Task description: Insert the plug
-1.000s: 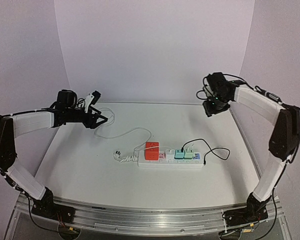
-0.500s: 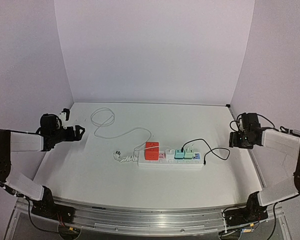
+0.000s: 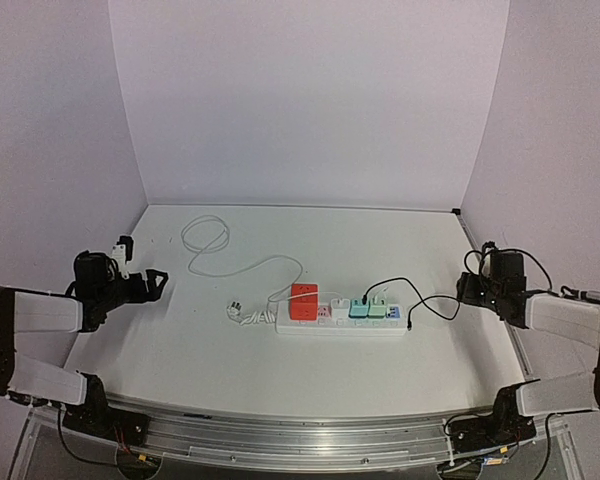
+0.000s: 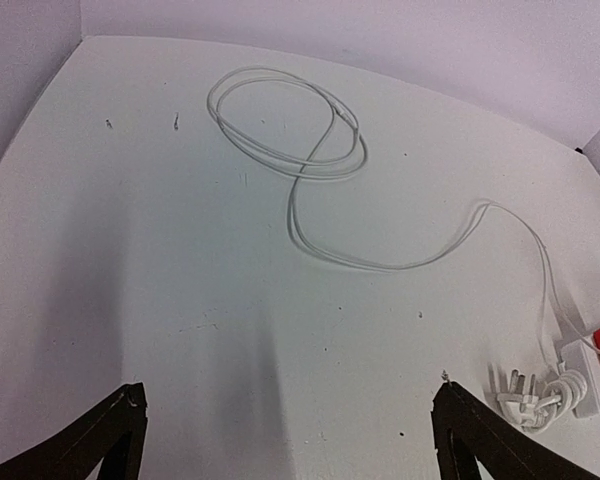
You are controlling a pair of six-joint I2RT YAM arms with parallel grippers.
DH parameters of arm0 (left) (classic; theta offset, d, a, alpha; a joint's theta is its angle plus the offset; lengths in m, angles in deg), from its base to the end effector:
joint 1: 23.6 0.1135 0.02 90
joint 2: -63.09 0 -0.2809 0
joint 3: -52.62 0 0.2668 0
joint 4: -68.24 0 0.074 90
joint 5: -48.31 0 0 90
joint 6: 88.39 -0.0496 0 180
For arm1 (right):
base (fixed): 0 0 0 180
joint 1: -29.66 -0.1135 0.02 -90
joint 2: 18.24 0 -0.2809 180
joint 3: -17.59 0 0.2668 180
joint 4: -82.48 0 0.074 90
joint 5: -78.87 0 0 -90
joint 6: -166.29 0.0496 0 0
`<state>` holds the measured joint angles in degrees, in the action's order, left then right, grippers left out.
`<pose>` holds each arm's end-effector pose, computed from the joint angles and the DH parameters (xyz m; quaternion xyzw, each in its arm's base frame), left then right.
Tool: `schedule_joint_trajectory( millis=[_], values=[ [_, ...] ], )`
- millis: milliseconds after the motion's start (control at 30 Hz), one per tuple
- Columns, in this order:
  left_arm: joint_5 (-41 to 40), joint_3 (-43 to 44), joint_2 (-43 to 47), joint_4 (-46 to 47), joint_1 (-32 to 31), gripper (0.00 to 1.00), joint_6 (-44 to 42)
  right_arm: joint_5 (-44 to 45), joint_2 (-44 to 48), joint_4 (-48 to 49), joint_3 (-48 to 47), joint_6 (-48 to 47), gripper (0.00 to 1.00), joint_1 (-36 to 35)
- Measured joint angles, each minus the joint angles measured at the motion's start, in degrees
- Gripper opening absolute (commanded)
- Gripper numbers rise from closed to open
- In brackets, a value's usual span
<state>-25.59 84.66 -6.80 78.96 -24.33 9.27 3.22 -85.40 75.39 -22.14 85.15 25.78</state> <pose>0.2422 -0.0168 0.1581 0.0218 0.8477 -0.1569 0.5063 0.2486 0.0045 0.1803 0.0962 0.8748 -0.0586 0.4712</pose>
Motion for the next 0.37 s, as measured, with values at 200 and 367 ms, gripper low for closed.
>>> schedule_joint_trajectory(
  millis=[200, 367],
  values=[
    [-1.4, -0.1, 0.5, 0.3, 0.1, 0.99, 1.5, -0.5, 0.1, 2.1, 1.4, 0.9, 0.72, 0.0],
    [-2.1, -0.1, 0.6, 0.4, 0.1, 0.99, 2.0, -0.8, 0.1, 3.9, 1.9, 1.6, 0.71, 0.0]
  ],
)
